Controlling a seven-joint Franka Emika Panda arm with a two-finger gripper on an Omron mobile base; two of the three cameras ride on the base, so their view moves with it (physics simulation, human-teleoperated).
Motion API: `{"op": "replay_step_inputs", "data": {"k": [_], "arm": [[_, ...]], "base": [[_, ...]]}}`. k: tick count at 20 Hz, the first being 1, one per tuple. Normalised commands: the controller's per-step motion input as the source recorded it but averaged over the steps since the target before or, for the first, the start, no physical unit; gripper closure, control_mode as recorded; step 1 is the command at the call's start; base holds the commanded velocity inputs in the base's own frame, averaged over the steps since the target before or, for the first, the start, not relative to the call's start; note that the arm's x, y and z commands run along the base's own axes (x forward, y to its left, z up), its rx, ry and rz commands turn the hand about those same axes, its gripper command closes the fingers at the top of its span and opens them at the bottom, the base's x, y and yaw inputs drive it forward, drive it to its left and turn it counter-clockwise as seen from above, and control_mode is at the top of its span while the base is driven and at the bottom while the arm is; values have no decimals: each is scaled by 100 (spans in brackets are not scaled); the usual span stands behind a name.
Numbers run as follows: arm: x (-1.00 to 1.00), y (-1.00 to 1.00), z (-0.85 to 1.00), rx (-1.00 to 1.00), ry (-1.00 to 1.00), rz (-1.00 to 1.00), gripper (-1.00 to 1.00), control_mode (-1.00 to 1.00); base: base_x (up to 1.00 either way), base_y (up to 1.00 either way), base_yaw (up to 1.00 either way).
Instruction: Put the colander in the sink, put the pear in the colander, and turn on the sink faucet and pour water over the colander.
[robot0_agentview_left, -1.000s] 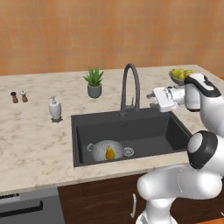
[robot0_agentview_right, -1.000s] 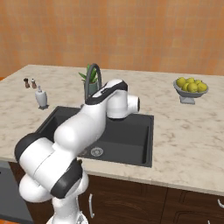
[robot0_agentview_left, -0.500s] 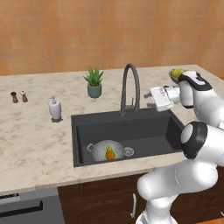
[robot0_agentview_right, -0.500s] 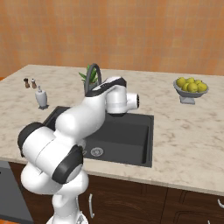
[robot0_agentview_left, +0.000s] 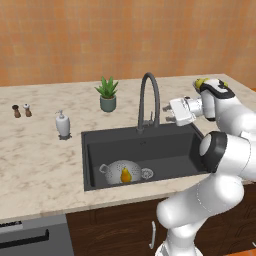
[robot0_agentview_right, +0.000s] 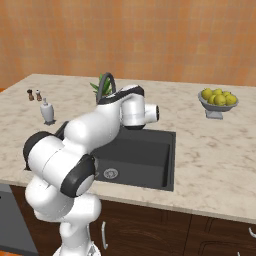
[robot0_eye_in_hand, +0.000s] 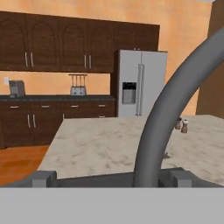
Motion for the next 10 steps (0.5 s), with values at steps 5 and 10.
{"op": "replay_step_inputs", "data": {"k": [5,10], "arm": [[14,0,-4,-2,-1,0,-100,-100],[3,3,-2,-2,-3,0,-100,-100]], "base": [[0,0,0],[0,0,0]]}}
